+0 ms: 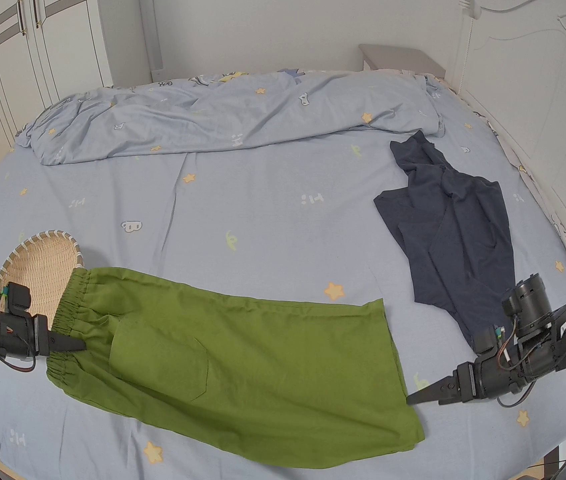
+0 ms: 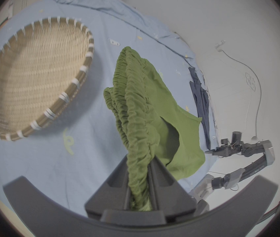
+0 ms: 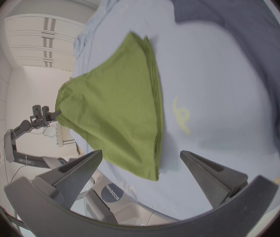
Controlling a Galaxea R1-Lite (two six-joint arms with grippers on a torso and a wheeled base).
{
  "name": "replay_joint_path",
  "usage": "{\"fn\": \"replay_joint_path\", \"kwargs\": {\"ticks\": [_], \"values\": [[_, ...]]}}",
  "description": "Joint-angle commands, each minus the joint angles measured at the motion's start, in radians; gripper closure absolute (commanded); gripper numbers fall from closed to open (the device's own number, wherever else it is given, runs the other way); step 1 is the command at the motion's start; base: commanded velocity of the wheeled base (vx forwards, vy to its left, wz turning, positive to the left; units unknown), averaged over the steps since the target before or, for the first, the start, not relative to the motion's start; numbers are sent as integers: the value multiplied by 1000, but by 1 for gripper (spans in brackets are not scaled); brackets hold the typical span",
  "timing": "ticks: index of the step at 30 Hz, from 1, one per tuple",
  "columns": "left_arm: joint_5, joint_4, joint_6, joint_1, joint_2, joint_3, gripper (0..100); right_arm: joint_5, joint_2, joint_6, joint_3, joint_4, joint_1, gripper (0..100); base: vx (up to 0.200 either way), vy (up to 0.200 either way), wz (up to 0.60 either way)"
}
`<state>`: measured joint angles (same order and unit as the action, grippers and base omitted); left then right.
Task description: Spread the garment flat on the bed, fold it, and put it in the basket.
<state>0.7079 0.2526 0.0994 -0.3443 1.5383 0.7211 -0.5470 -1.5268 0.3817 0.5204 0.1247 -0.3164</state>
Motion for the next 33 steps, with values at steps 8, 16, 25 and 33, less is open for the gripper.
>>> {"fn": "replay_joint_path", "kwargs": {"ticks": [8, 16, 25, 33], "values": [[-286, 70, 111, -29, -149, 24, 100, 102, 123, -21, 155, -30, 62, 0, 0, 0, 0], [-416, 220, -129, 384, -262, 156, 100, 105, 123, -23, 142, -34, 106, 0, 0, 0, 0], [-545, 306, -403, 823, -208, 353, 100, 105, 112, -29, 133, -34, 106, 0, 0, 0, 0], [-556, 303, -423, 979, -41, 489, 100, 107, 99, -29, 135, -33, 108, 0, 0, 0, 0]]}}
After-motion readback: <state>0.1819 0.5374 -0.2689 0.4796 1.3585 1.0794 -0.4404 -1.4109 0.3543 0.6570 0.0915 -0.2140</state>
